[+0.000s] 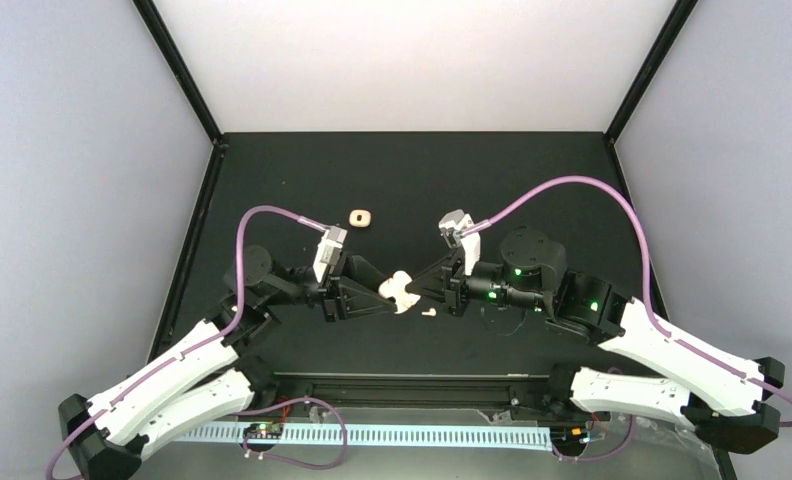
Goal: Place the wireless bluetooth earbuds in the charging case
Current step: Open the charging case.
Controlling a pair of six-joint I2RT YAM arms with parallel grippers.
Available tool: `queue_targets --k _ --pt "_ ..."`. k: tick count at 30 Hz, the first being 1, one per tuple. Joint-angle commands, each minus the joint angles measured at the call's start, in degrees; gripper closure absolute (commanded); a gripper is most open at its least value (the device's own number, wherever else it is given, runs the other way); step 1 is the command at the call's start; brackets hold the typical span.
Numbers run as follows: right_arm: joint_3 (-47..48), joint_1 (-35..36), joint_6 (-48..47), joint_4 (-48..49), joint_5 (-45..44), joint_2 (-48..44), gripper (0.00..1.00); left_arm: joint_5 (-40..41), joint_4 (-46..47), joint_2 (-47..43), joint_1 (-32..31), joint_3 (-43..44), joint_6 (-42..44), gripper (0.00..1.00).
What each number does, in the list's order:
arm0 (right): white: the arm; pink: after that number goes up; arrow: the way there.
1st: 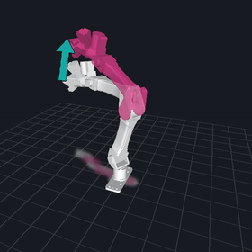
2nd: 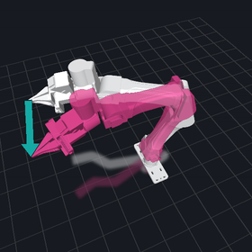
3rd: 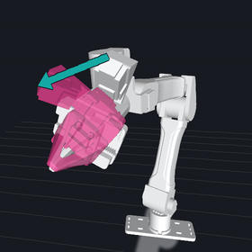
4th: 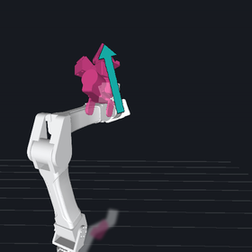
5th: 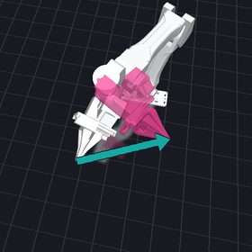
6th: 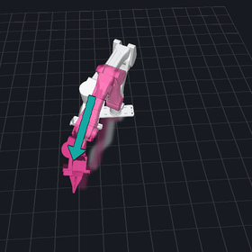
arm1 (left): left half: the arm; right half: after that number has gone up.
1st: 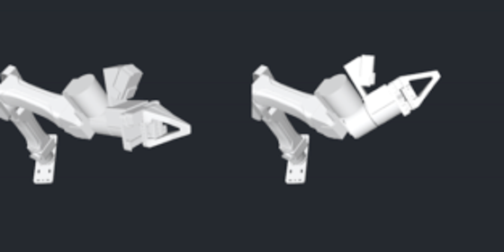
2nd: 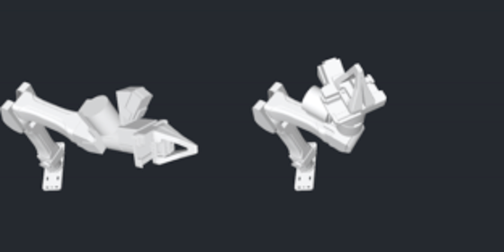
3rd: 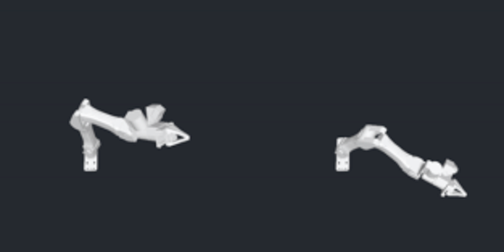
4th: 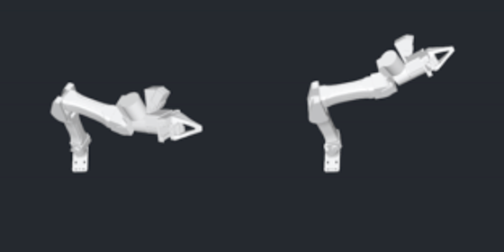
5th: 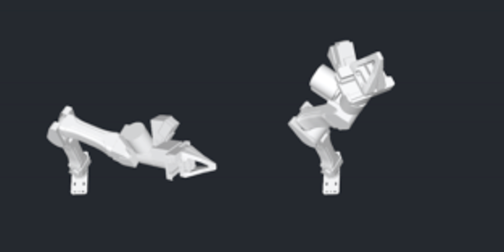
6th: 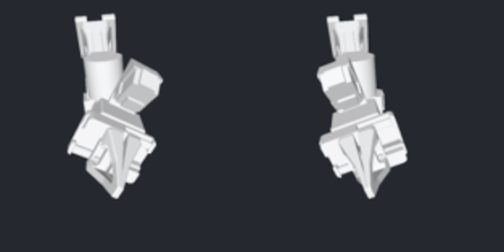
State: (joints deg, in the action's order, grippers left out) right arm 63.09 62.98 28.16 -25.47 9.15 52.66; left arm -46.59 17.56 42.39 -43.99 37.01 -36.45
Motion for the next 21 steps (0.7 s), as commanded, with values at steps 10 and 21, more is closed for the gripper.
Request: queue_targets --k 10,21 --pt "4.5 -0.1 -5.8 -5.9 -2.0 -0.8 0.99 1.9 -2.7 -0.9 -0.2 -0.2 3.5 0.15" --pt "12.8 0.0 -24.7 -23.9 -4.6 2.3 0.99 0.6 -8.1 -0.4 -0.1 2.3 14.5 0.01"
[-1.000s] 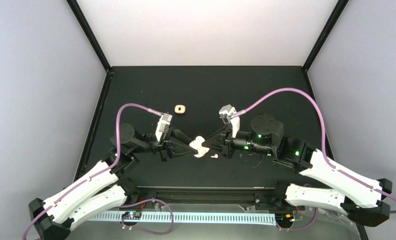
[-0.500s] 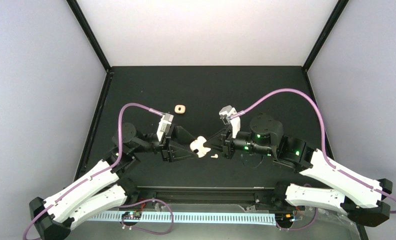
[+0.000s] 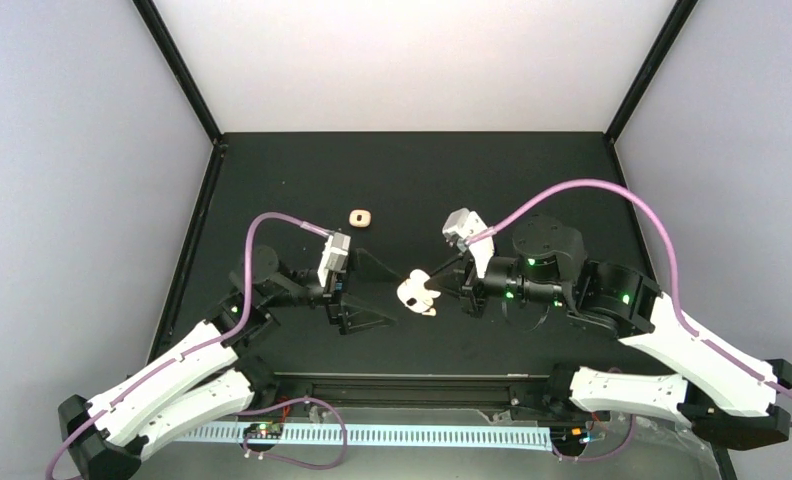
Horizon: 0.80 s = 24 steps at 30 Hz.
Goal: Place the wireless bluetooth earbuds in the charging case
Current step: Open the charging case.
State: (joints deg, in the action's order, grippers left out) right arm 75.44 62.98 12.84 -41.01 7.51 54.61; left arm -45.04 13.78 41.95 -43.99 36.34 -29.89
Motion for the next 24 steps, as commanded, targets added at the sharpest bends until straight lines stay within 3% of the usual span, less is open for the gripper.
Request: queue_targets --k 1,7,13,24 --pt "0.1 0.0 -10.8 -8.8 -3.9 0.0 0.99 -1.7 -5.1 0.3 -0.2 3.2 10.3 0.01" --pt "-0.1 1.6 -17.9 -11.6 -10.1 -0.6 0.99 -4.9 -10.6 3.8 -0.1 6.5 19.9 0.01" --pt "0.5 4.9 -22.5 -12.2 -15.5 -0.1 0.99 -7.8 -5.2 8.3 -0.2 7.4 21.8 0.01" --pt "0.0 8.7 -24.9 -10.7 -20.0 1.4 0.99 -13.6 1.5 19.0 -0.2 12.3 15.9 0.05"
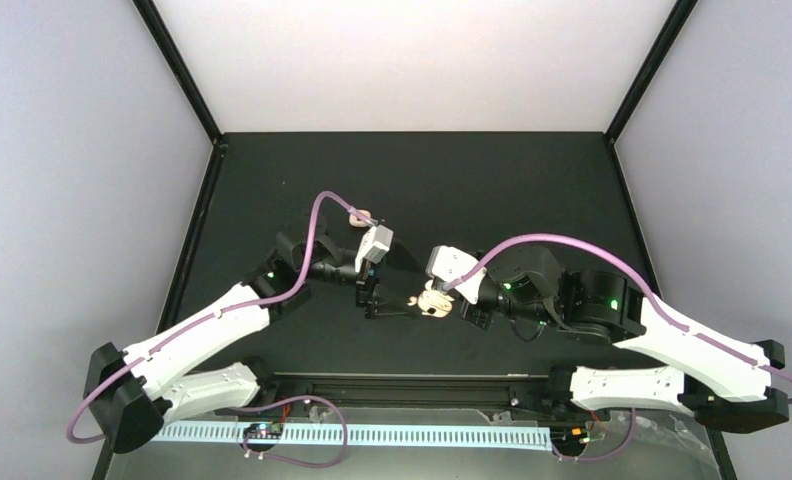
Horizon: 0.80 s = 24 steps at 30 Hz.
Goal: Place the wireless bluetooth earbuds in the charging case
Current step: Open the charging case.
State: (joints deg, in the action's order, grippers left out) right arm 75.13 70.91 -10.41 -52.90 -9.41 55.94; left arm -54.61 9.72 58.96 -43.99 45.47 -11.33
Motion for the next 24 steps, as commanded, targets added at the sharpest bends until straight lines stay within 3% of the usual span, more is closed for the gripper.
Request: queue_targets --k 1,24 --pt "0.1 0.7 -1.6 1.3 -3.4 0.0 0.99 -4.2 5.9 2.4 -0.2 3.2 -3.2 0.06" --pt "-0.7 0.8 -1.3 3.1 -5.5 -0.9 0.99 -0.6 0.7 6.4 -2.7 5.4 -5.0 0.23"
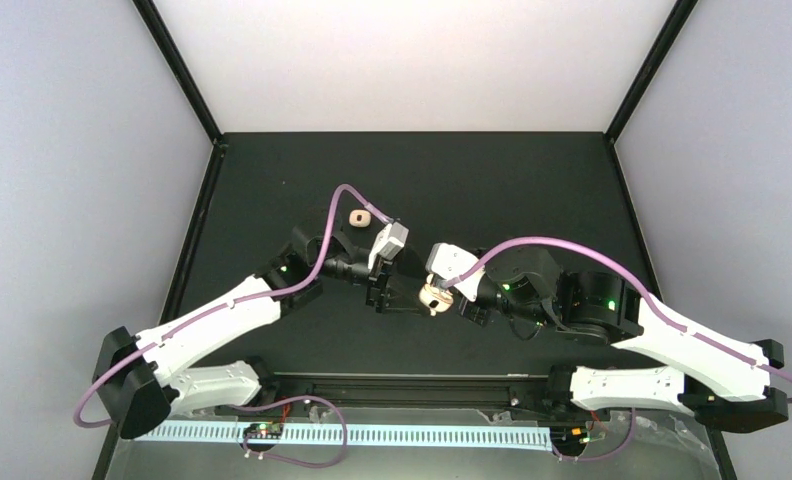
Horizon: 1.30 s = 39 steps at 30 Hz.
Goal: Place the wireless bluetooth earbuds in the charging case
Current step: Open the charging case.
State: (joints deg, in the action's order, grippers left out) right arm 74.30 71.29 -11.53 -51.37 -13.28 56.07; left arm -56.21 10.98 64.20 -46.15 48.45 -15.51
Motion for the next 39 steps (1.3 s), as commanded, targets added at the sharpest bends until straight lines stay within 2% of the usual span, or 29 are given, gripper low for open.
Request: queue_targets --k 1,9,15,24,28,31,35,39 --pt "0.1 0.4 -0.2 1.5 -1.4 -1.0 0.99 1.1 -0.6 1.6 -0.5 2.7 -1.0 0.26" --pt "0.7 0.4 -0.2 1.4 -0.7 -0.7 0.99 1.1 -0.4 3.0 -0.7 3.7 -1.8 0.48" --pt "1.3 0.4 0.1 1.3 0.1 -1.0 0.99 1.5 0.1 3.2 -0.7 3.7 -2.1 0.61" --pt "2.4 0.4 0.8 1.6 2.0 -1.6 0.99 1.6 2.4 4.0 -0.7 3.6 -4.6 0.65" --pt "2.6 0.4 1.2 1.7 2.6 -1.7 0.99 1.6 2.8 4.3 -0.7 3.6 -5.5 0.58" --pt "2.7 0.4 1.3 1.8 2.7 -1.8 0.99 1.5 3.1 4.6 -0.7 3.5 -6.1 0.57" --pt "2.4 0.4 1.4 1.8 2.7 -1.8 0.99 1.4 3.7 4.6 -0.7 3.3 -6.5 0.66" --pt "2.4 0.4 1.6 1.8 3.1 -1.8 0.99 1.2 3.9 4.5 -0.8 3.2 -6.6 0.84"
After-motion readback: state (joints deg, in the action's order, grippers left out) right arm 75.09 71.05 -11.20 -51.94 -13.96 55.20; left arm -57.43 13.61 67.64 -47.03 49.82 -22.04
